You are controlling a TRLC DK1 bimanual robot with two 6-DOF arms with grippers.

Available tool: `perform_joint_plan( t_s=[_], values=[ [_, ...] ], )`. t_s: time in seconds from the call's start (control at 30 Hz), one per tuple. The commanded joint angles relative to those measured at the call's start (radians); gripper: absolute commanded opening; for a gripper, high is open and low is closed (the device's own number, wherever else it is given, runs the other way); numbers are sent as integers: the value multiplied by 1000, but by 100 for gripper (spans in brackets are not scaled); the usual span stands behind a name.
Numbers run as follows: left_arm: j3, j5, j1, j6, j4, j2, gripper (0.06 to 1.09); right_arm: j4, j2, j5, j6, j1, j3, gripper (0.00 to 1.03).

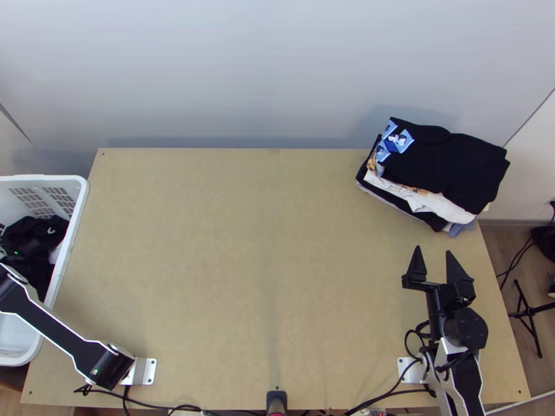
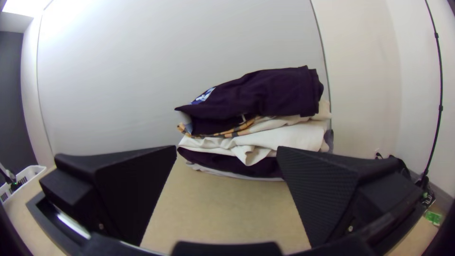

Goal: Fold the t-shirt

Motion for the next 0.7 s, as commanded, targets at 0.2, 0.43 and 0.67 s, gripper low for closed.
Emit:
perform_joint_plan(
  t_s=[0.2, 0.43, 0.67],
  values=[
    [4, 141, 18, -180, -204, -425, 9, 0, 0, 0, 0, 0, 0, 98],
    [-11, 299, 14, -249, -261, -752, 9, 0, 0, 0, 0, 0, 0, 98],
    [-80, 403, -41, -275, -336, -1023, 9, 0, 0, 0, 0, 0, 0, 98]
  ],
)
